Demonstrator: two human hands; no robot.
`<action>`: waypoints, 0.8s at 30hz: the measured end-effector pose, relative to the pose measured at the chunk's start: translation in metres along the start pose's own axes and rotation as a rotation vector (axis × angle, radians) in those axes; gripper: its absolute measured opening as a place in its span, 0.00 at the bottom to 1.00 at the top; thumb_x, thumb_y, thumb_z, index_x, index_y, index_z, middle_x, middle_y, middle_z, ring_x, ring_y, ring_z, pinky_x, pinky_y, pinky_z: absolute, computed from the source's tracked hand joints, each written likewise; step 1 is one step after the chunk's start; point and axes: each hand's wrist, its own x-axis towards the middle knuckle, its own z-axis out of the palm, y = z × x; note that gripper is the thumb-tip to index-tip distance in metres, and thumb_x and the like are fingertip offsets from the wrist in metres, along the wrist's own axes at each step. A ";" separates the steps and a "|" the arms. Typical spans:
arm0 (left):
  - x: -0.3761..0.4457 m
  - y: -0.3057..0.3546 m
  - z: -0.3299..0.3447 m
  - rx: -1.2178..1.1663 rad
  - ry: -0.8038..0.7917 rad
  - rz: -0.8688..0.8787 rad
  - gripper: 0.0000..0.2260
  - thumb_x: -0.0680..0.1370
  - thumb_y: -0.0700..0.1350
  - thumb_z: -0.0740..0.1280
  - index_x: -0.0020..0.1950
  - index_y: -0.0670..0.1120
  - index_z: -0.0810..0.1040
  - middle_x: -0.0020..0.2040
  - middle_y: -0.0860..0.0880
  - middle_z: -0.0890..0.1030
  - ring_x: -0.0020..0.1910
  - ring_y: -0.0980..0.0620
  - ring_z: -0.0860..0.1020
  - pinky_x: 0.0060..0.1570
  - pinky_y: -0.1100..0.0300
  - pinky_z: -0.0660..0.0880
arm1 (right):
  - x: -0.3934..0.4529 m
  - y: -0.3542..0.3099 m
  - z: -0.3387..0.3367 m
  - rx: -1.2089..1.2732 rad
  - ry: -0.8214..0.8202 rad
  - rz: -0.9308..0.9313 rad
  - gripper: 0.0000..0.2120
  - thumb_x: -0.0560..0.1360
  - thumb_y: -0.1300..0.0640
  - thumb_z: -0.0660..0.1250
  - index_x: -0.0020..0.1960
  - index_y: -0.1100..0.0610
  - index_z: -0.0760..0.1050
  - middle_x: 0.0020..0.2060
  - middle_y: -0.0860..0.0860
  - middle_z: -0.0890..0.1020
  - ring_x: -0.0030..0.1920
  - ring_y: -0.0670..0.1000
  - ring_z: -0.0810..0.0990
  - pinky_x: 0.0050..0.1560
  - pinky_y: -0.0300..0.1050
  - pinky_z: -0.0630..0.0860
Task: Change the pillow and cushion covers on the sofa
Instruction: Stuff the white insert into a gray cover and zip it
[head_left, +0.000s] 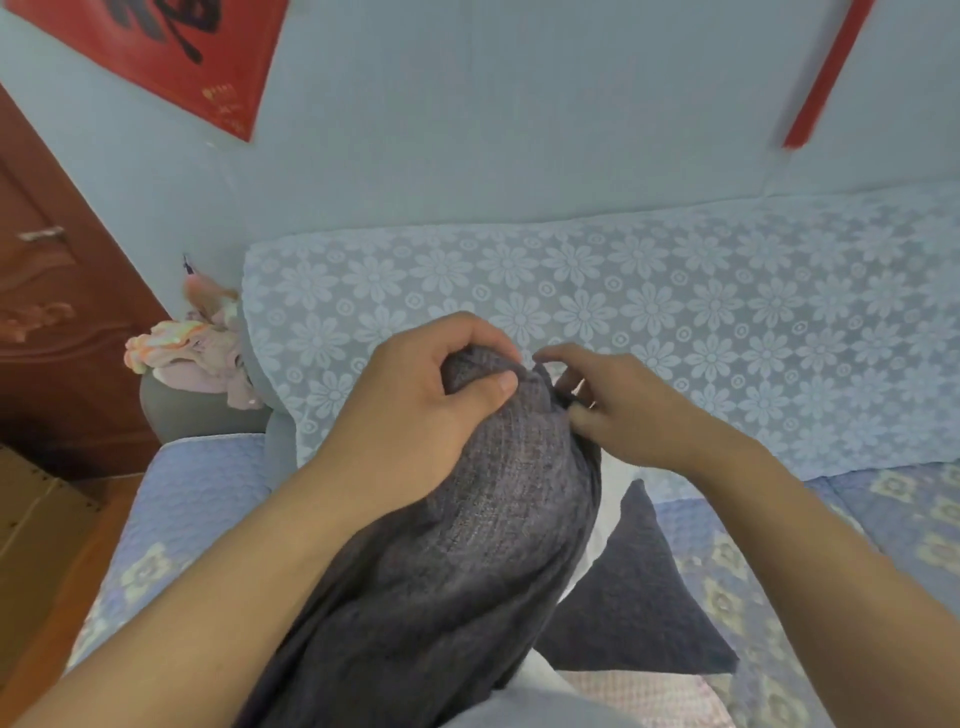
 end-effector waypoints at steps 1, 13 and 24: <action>-0.001 0.004 0.000 -0.044 -0.001 0.028 0.09 0.77 0.43 0.73 0.46 0.59 0.82 0.43 0.59 0.83 0.44 0.59 0.81 0.47 0.59 0.76 | 0.003 -0.005 -0.005 -0.015 -0.013 0.024 0.23 0.77 0.62 0.64 0.70 0.47 0.69 0.42 0.45 0.81 0.39 0.42 0.79 0.43 0.43 0.77; 0.043 0.061 -0.033 -0.091 0.213 0.276 0.14 0.78 0.37 0.71 0.55 0.55 0.75 0.39 0.47 0.79 0.38 0.53 0.79 0.41 0.60 0.74 | 0.026 -0.064 -0.085 0.070 -0.164 0.142 0.12 0.79 0.42 0.64 0.60 0.43 0.77 0.45 0.41 0.80 0.47 0.45 0.79 0.47 0.42 0.74; 0.047 0.071 -0.033 -0.204 0.195 0.346 0.16 0.76 0.34 0.71 0.40 0.57 0.84 0.42 0.57 0.84 0.45 0.58 0.81 0.48 0.64 0.74 | 0.074 -0.004 -0.103 -0.291 0.425 0.506 0.15 0.82 0.54 0.57 0.55 0.62 0.78 0.54 0.63 0.81 0.54 0.64 0.79 0.45 0.47 0.68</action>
